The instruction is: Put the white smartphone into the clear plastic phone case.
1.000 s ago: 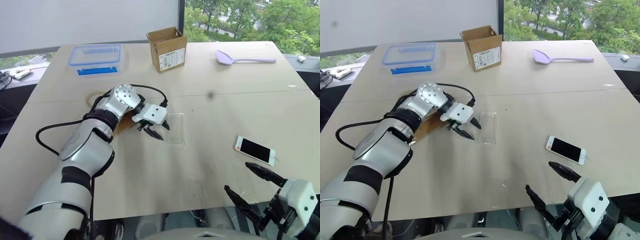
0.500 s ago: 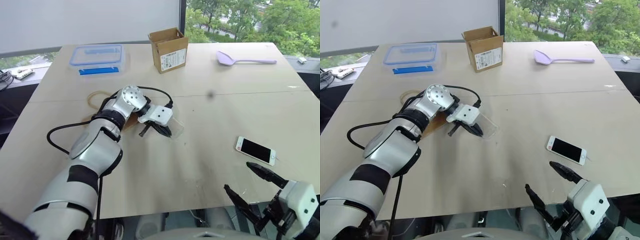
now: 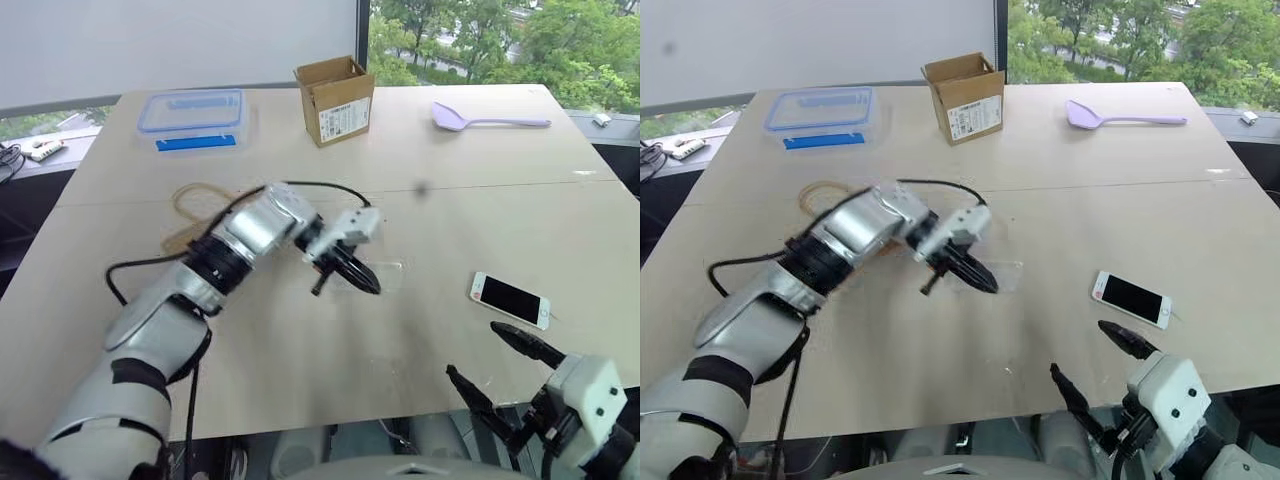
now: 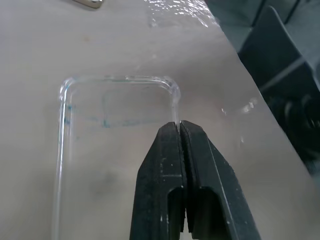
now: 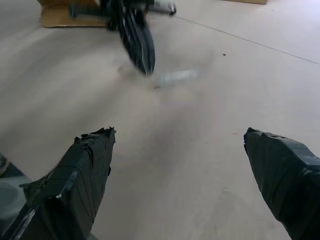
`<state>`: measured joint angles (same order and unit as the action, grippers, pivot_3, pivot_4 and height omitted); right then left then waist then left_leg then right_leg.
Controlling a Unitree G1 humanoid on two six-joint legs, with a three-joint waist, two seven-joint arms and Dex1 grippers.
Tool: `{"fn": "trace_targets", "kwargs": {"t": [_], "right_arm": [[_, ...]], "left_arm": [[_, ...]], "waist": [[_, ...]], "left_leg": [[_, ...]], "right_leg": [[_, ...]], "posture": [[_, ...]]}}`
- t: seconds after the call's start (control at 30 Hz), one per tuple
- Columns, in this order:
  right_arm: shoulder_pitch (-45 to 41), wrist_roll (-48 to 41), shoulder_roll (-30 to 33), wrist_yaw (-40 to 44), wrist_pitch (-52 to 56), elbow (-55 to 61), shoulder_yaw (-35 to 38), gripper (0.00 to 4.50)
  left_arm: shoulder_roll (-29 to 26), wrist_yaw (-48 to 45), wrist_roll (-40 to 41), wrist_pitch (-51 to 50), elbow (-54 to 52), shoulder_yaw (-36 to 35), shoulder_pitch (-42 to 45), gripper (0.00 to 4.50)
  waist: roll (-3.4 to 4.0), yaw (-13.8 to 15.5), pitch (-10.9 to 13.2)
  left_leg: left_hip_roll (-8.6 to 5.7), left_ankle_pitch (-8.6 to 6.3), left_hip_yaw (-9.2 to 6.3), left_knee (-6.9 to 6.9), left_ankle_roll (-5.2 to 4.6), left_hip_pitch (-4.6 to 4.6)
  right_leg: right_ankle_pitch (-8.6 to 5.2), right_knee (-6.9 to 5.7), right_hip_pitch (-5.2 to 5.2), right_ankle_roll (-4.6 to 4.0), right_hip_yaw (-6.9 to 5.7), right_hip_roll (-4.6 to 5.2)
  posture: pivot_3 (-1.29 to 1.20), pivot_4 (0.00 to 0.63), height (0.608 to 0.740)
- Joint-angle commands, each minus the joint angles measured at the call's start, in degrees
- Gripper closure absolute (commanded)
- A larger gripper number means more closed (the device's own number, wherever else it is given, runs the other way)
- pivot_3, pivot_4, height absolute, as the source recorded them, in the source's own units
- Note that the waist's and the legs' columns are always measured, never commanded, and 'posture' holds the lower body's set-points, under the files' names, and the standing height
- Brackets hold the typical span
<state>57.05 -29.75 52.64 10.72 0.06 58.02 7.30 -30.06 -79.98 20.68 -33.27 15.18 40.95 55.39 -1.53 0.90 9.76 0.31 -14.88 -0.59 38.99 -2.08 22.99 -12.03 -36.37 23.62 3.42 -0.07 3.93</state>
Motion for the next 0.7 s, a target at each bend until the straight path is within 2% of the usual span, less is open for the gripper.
{"fn": "trace_targets", "kwargs": {"t": [0.03,0.13,0.23,0.33,0.4,0.53,0.6,0.7], "right_arm": [[-0.23,-1.25,0.39,-0.06,0.72,1.98,1.85,0.00],[-0.14,-1.87,0.11,0.46,1.59,1.98,3.56,0.00],[0.46,-0.91,-1.37,0.84,1.74,1.98,5.68,0.00],[0.66,-1.18,-2.51,0.64,4.32,1.98,7.21,0.00],[-0.20,0.06,-2.82,0.14,7.65,1.98,9.31,0.00],[-3.80,-8.58,-1.14,1.34,19.09,0.16,17.73,0.00],[-7.23,-9.98,1.48,3.89,25.11,-2.42,21.63,0.00],[-15.13,-10.84,5.19,6.18,31.49,-6.49,22.80,0.00]], "left_arm": [[3.50,6.06,-3.72,-2.62,-2.25,-2.08,-0.75,4.47],[7.03,11.02,-6.53,-5.96,-3.02,-2.14,-1.95,4.47],[7.84,11.76,-7.55,-7.69,-5.10,-2.09,-3.23,4.47],[9.51,14.06,-7.90,-8.18,-5.17,-4.10,-3.82,3.80],[9.84,14.17,-6.91,-10.05,-5.94,-6.05,-3.94,2.87],[7.21,11.55,-1.77,-12.21,-10.68,-12.92,-6.78,1.02],[5.28,10.44,2.02,-13.27,-14.44,-17.46,-9.63,0.12],[3.49,10.37,5.87,-12.23,-19.15,-23.01,-14.50,0.03]], "waist": [[0.00,0.00,0.00],[0.00,-0.02,0.00],[0.00,-0.13,0.00],[0.02,-0.01,-0.01],[0.01,0.04,0.00],[0.03,-0.28,-0.01],[0.05,-0.52,-0.01],[0.07,-0.34,-0.01]], "left_leg": [[-0.01,0.00,0.02,0.07,0.00,0.01],[-0.01,0.00,0.02,0.11,0.00,-0.02],[0.00,0.00,0.02,0.11,0.00,-0.03],[0.02,0.00,0.00,0.11,0.00,-0.04],[0.02,0.00,-0.01,0.12,0.00,-0.02],[0.01,0.00,0.03,0.15,0.00,-0.02],[0.06,0.00,0.10,0.14,0.00,-0.08],[0.06,0.00,0.10,0.11,0.00,-0.15]], "right_leg": [[0.00,-0.07,0.01,0.00,0.00,-0.01],[-0.02,-0.13,0.01,0.02,0.00,-0.01],[-0.02,-0.15,0.03,0.02,0.06,-0.02],[-0.02,-0.17,0.04,0.02,0.06,-0.02],[-0.02,-0.17,0.05,0.02,0.06,-0.01],[-0.02,-0.17,0.05,0.02,0.11,0.03],[-0.01,-0.18,0.05,0.01,0.17,0.02],[-0.01,-0.24,0.05,0.00,0.19,0.00]], "posture": [[0.00,0.150,0.740],[0.00,0.150,0.740],[0.00,0.150,0.740],[0.00,0.150,0.740],[0.00,0.150,0.740],[0.00,0.150,0.740],[0.00,0.150,0.740],[0.00,0.150,0.740]]}}
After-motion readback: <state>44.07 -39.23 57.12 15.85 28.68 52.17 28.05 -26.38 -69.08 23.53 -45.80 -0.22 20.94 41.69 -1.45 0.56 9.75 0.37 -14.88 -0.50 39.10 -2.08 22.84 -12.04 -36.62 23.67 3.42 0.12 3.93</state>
